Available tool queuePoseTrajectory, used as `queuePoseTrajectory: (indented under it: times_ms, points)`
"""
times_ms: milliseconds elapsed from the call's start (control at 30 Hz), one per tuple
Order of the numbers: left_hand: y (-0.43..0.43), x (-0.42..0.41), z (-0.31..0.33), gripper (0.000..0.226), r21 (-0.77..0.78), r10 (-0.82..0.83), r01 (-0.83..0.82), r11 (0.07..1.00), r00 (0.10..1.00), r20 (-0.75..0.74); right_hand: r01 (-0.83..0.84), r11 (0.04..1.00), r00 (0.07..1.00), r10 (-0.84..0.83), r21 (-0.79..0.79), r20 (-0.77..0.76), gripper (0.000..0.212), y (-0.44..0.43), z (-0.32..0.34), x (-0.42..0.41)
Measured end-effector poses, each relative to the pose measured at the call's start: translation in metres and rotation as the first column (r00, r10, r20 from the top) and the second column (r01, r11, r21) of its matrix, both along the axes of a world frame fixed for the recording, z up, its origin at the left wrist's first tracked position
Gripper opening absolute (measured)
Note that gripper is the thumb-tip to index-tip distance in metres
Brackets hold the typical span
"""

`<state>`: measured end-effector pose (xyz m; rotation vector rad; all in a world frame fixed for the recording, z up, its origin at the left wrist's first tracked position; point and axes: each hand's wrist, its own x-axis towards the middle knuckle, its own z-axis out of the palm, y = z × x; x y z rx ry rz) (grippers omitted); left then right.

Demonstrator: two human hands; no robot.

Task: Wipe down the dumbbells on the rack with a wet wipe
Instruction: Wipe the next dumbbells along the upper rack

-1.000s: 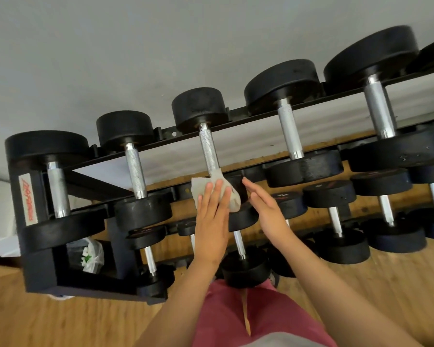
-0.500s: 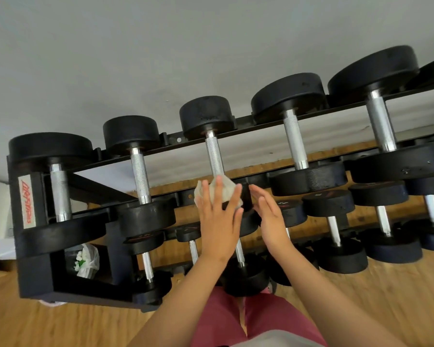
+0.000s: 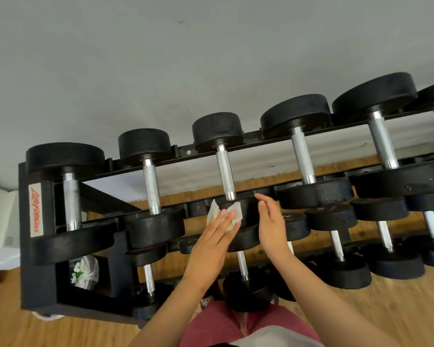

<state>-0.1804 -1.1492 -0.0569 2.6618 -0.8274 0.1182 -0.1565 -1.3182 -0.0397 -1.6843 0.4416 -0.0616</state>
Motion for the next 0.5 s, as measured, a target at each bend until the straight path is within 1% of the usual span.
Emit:
queuePoseTrajectory:
  times_ms: [67, 167, 200, 267, 367, 433, 500]
  points:
    - [0.004, 0.002, 0.004, 0.088, -0.100, 0.082, -0.091, 0.991, 0.992, -0.095, 0.006, 0.994, 1.000, -0.003, -0.110, 0.028, 0.025, 0.007, 0.002, 0.007]
    - [0.008, 0.015, 0.022, 0.066, -0.301, 0.202, -0.280, 0.911, 0.943, -0.265, -0.009, 0.970, 0.999, 0.022, -0.244, 0.050, 0.025, 0.018, 0.003, 0.019]
    - [0.009, 0.021, 0.029, 0.059, -0.350, 0.218, -0.313, 0.883, 0.933, -0.286, -0.011, 0.960, 0.998, 0.027, -0.280, 0.053, 0.025, 0.021, 0.003, 0.023]
    - [0.011, 0.035, 0.043, 0.053, -0.423, 0.224, -0.337, 0.841, 0.929, -0.296, -0.010, 0.937, 0.998, 0.030, -0.350, 0.050, 0.025, 0.028, 0.005, 0.030]
    - [0.015, 0.060, 0.056, 0.055, -0.428, 0.269, -0.372, 0.824, 0.921, -0.284, -0.010, 0.892, 1.000, 0.022, -0.452, 0.020, 0.025, 0.038, 0.003, 0.036]
    - [0.015, 0.080, 0.063, 0.055, -0.443, 0.306, -0.419, 0.793, 0.902, -0.305, -0.008, 0.862, 1.000, 0.006, -0.506, -0.005, 0.027, 0.043, 0.000, 0.037]
    - [0.010, 0.101, 0.073, 0.056, -0.472, 0.310, -0.431, 0.769, 0.897, -0.314, -0.006, 0.832, 1.000, -0.002, -0.554, -0.014, 0.027, 0.045, -0.003, 0.037]
